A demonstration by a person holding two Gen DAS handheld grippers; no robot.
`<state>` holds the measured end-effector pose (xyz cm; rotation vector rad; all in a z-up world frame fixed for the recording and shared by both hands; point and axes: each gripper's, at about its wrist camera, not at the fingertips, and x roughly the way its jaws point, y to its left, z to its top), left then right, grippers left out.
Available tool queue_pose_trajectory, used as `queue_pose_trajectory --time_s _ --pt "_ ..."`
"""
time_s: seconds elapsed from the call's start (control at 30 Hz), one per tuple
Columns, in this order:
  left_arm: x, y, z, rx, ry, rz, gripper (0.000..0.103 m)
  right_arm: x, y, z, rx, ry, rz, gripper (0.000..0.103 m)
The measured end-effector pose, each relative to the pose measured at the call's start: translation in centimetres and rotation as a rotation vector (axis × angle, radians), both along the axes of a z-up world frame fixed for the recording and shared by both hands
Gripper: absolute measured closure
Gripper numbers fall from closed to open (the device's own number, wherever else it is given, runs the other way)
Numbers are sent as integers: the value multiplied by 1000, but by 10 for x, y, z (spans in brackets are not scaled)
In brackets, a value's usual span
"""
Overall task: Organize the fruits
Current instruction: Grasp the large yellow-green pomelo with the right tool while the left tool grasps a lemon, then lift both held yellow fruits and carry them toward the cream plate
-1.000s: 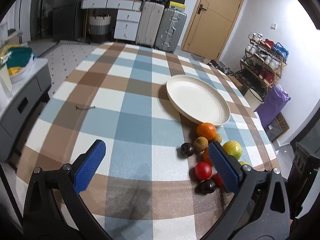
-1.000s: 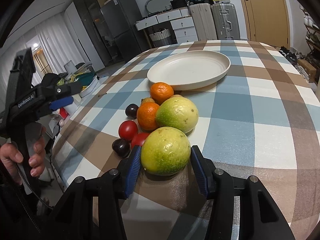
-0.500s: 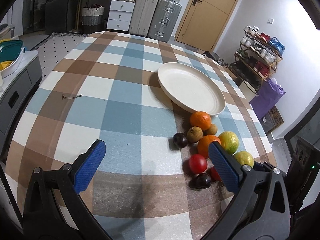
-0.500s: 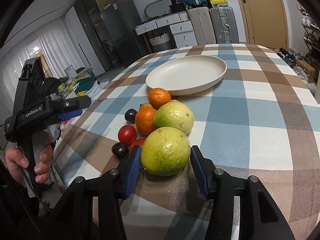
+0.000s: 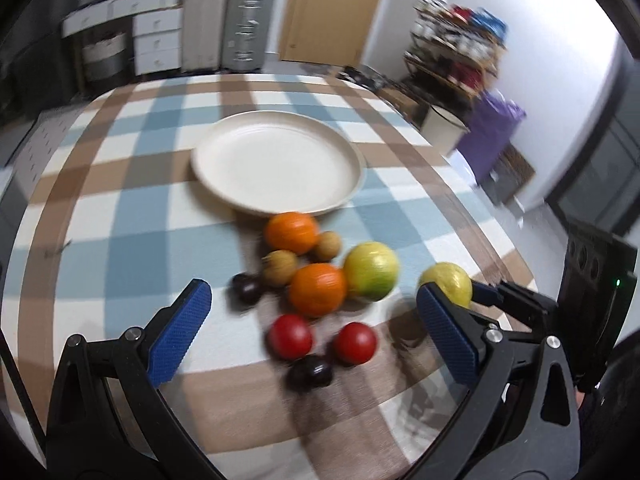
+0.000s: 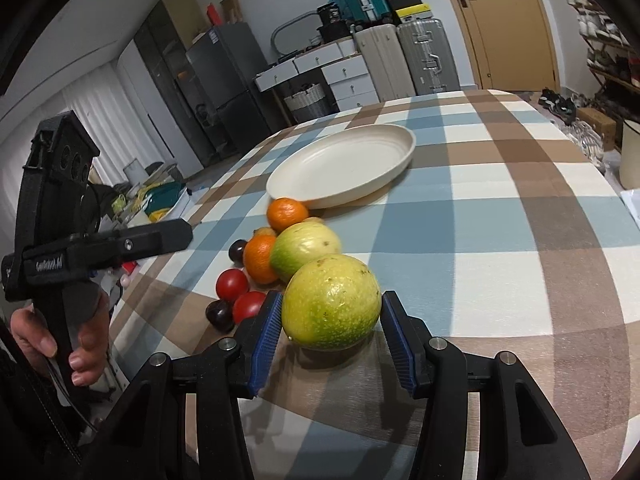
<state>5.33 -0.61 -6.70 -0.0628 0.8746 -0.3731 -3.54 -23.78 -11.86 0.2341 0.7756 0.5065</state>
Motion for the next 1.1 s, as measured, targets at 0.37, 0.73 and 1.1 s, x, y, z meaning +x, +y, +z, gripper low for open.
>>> queue_pose_trajectory --time_s 0.37,0.73,1.1 --pt "21 -64 -12 47 60 -150 1 -3 -31 3 9 -18 -69 53" --pt "37 -86 -26 94 96 -199 10 -5 -50 -3 26 -11 -103 53" --pt "44 -89 -31 92 131 -236 26 -5 -56 -4 39 -15 -112 53"
